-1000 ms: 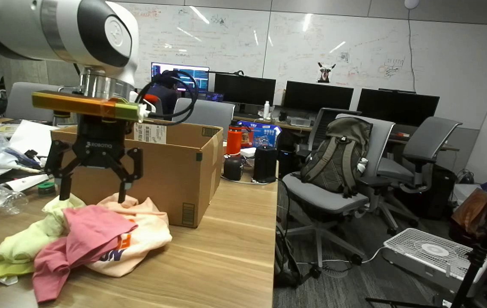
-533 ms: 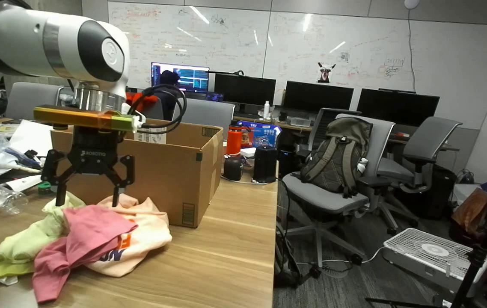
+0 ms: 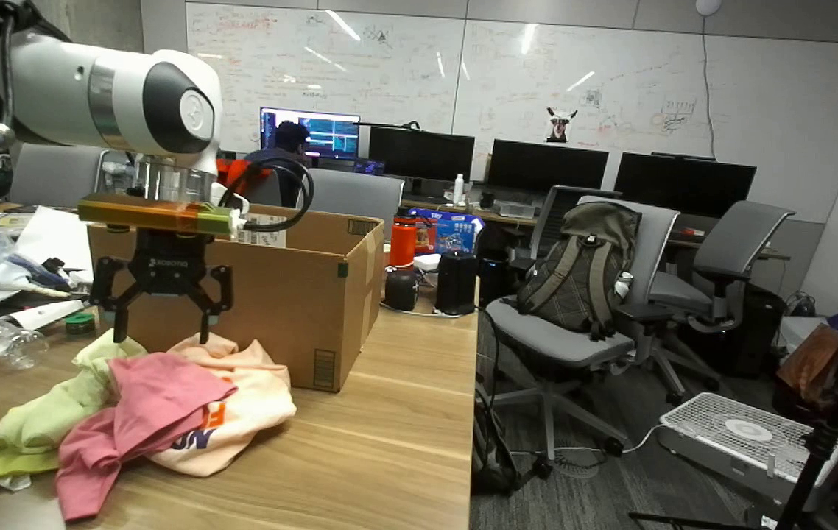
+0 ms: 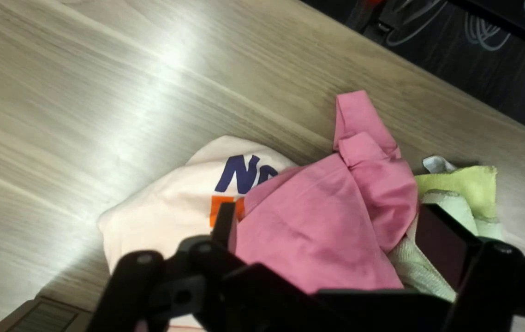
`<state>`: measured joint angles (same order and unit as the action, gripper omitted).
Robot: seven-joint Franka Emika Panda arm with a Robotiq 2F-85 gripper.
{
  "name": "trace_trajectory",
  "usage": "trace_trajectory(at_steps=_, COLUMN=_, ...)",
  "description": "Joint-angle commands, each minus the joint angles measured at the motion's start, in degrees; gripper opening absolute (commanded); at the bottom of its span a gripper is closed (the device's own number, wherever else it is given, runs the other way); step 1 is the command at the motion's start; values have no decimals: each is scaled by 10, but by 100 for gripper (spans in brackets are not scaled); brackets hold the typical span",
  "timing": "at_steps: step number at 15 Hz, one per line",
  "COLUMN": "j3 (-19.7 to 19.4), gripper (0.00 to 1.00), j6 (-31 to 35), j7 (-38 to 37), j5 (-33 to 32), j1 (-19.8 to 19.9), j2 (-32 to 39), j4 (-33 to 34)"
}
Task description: Put the peach and pink shirt and the green towel in the box respectively
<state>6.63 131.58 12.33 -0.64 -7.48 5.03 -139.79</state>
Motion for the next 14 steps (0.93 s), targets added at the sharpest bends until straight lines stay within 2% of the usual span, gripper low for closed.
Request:
trace_trajectory(at_steps=1, j3=-1, gripper=100, j6=39, j7=2, j5=13, j1=11, j2=42, j4=26)
trace_trajectory(at_steps=6, j3=0, gripper=100, j6=76, j7=0, j5=14, j1=25, j2=88, j4=42)
trace_trajectory(at_steps=14, j3=6, gripper=100, j6=92, j7=-16, j5=6, j1=23, j2=137, j4=54)
